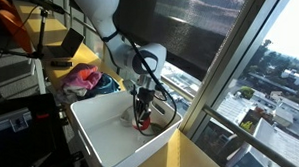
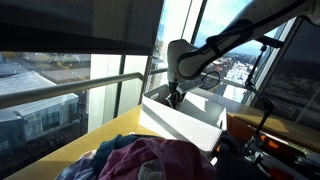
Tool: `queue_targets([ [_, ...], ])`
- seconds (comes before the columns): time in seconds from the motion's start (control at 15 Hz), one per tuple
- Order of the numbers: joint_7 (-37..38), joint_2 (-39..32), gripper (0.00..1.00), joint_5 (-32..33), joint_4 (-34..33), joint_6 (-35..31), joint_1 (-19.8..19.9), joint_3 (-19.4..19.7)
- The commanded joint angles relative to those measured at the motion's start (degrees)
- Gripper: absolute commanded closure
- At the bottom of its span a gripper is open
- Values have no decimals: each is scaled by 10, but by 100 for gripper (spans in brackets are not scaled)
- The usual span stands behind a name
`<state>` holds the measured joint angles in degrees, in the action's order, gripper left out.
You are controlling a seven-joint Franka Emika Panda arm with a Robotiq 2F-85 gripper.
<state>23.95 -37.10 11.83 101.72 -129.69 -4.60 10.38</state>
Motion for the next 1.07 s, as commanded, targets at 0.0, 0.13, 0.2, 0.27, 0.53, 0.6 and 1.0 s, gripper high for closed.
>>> queue_targets([
  [0.0,1,115,97,26,67,14,-37,-6],
  [0.13,1,165,95,43,81,21,-55,-18],
  [0.2,2,188,96,49,85,25,-64,-27],
  [0.27,1,211,95,50,88,32,-69,-39],
  [0.53,3,287,95,49,85,68,-93,-101],
  [0.6,8,299,95,48,80,85,-101,-119],
  [1.0,29,327,95,49,104,143,-114,-189],
])
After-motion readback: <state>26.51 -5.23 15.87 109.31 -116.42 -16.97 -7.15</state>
